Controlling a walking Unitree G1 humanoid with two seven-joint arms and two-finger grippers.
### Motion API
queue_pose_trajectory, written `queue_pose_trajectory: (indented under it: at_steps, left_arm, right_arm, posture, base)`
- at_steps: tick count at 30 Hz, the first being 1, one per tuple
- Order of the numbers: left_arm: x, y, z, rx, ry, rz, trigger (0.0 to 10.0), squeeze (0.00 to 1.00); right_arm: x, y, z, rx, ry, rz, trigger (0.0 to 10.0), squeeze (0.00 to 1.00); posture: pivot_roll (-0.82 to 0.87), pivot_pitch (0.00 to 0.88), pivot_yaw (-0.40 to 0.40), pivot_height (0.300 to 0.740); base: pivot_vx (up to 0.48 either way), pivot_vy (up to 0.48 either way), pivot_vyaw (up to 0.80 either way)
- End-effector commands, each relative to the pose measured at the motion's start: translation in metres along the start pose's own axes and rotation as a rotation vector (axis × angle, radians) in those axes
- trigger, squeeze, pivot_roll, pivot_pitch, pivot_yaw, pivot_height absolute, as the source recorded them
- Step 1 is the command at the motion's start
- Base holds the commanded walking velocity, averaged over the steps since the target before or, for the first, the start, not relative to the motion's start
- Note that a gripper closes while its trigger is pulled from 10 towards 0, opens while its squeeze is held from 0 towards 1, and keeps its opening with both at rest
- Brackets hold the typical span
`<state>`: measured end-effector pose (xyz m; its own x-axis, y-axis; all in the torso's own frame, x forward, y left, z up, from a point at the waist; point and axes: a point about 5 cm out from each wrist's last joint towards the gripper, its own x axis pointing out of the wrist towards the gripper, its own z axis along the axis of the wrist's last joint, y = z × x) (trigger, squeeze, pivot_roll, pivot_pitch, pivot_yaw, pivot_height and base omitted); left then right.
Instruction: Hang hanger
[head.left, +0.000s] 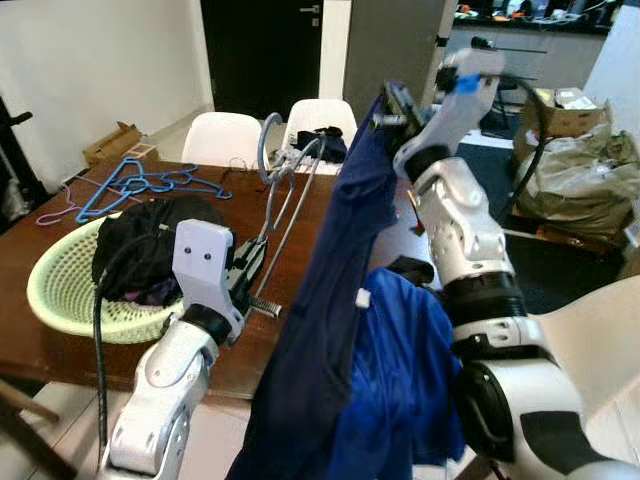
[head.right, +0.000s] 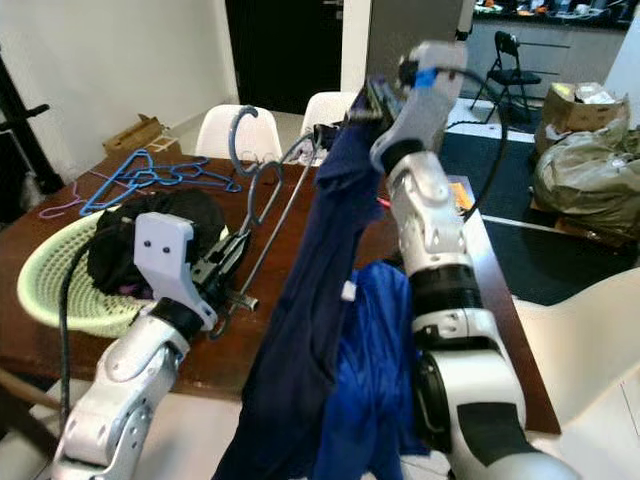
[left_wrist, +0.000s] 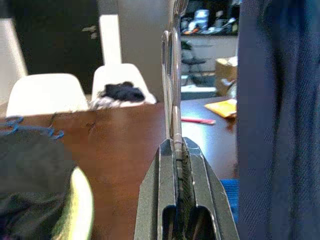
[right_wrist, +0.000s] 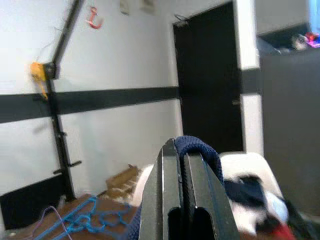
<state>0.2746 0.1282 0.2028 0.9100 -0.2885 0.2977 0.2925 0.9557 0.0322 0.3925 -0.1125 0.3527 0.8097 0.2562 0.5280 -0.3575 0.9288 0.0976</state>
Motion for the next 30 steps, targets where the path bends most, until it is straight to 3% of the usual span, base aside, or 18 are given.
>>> queue_pose_trajectory:
  at_steps: [1, 6, 8, 11, 13, 16, 20, 21, 22, 23, 24, 25, 26, 29, 30]
  left_arm:
    - [-0.001, -0.001, -0.004, 0.001, 0.014, -0.003, 10.0, 0.0]
    - [-0.002, -0.003, -0.007, -0.001, 0.023, 0.002, 10.0, 0.0]
    - [-0.004, 0.0, -0.01, -0.006, 0.036, 0.041, 10.0, 0.0]
    - [-0.005, 0.0, -0.011, -0.006, 0.039, 0.046, 10.0, 0.0]
    - [-0.007, 0.0, -0.012, -0.007, 0.044, 0.047, 10.0, 0.0]
    - [-0.007, -0.001, -0.012, -0.009, 0.045, 0.048, 10.0, 0.0]
    - [-0.01, -0.001, -0.012, -0.011, 0.048, 0.053, 10.0, 0.0]
    - [-0.011, -0.001, -0.013, -0.011, 0.053, 0.053, 10.0, 0.0]
    - [-0.011, -0.001, -0.013, -0.011, 0.053, 0.053, 10.0, 0.0]
    - [-0.013, -0.001, -0.013, -0.012, 0.056, 0.053, 10.0, 0.0]
    - [-0.013, -0.001, -0.013, -0.012, 0.056, 0.053, 10.0, 0.0]
    - [-0.015, 0.001, -0.012, -0.009, 0.061, 0.054, 10.0, 0.0]
    - [-0.015, 0.001, -0.012, -0.008, 0.062, 0.055, 10.0, 0.0]
    - [-0.015, 0.002, -0.012, -0.007, 0.063, 0.056, 10.0, 0.0]
    - [-0.015, 0.003, -0.012, -0.005, 0.063, 0.057, 10.0, 0.0]
  right_arm:
    - [0.002, -0.006, 0.01, 0.014, -0.046, -0.018, 10.0, 0.0]
    - [0.015, -0.003, 0.031, -0.005, -0.09, -0.005, 10.0, 0.0]
    - [0.028, -0.012, 0.065, -0.058, -0.177, -0.068, 10.0, 0.0]
    - [0.03, -0.017, 0.075, -0.086, -0.203, -0.101, 10.0, 0.0]
    - [0.025, -0.04, 0.087, -0.204, -0.226, -0.219, 10.0, 0.0]
    - [0.022, -0.049, 0.088, -0.234, -0.222, -0.258, 10.0, 0.0]
    - [0.011, -0.061, 0.069, -0.296, -0.136, -0.212, 10.0, 0.0]
    - [-0.002, -0.061, 0.039, -0.326, -0.003, -0.054, 10.0, 0.0]
    - [-0.002, -0.061, 0.039, -0.326, -0.003, -0.054, 10.0, 0.0]
    - [-0.018, -0.059, 0.015, -0.351, 0.117, 0.094, 10.0, 0.0]
    - [-0.018, -0.059, 0.015, -0.351, 0.117, 0.094, 10.0, 0.0]
    - [-0.076, -0.06, -0.028, -0.41, 0.396, 0.464, 10.0, 0.0]
    - [-0.096, -0.061, -0.037, -0.413, 0.488, 0.57, 10.0, 0.0]
    - [-0.108, -0.061, -0.043, -0.408, 0.541, 0.627, 10.0, 0.0]
    - [-0.126, -0.062, -0.049, -0.408, 0.631, 0.694, 10.0, 0.0]
  posture:
    - [0.04, 0.0, -0.044, 0.74]
    - [0.05, 0.0, -0.048, 0.74]
    - [0.05, 0.0, -0.053, 0.74]
    - [0.05, 0.0, -0.055, 0.74]
    - [0.07, 0.0, -0.064, 0.74]
    - [0.07, 0.0, -0.064, 0.74]
    - [0.07, 0.0, -0.063, 0.74]
    - [0.07, 0.0, -0.061, 0.74]
    - [0.07, 0.0, -0.061, 0.74]
    - [0.07, 0.0, -0.06, 0.74]
    - [0.07, 0.0, -0.06, 0.74]
    - [0.06, 0.0, -0.052, 0.74]
    - [0.06, 0.0, -0.052, 0.74]
    - [0.06, 0.0, -0.052, 0.74]
    - [0.05, 0.0, -0.047, 0.74]
  base:
    - [0.345, 0.0, 0.0]
    - [0.318, 0.0, 0.0]
    - [0.0, 0.0, 0.0]
    - [0.0, 0.0, 0.0]
    - [0.0, 0.0, 0.0]
    - [0.0, 0.0, 0.0]
    - [0.0, 0.0, 0.0]
    - [0.0, 0.0, 0.0]
    - [0.0, 0.0, 0.0]
    - [0.0, 0.0, 0.0]
    - [0.0, 0.0, 0.0]
    - [0.0, 0.0, 0.0]
    - [0.0, 0.0, 0.0]
    - [0.0, 0.0, 0.0]
    - [0.0, 0.0, 0.0]
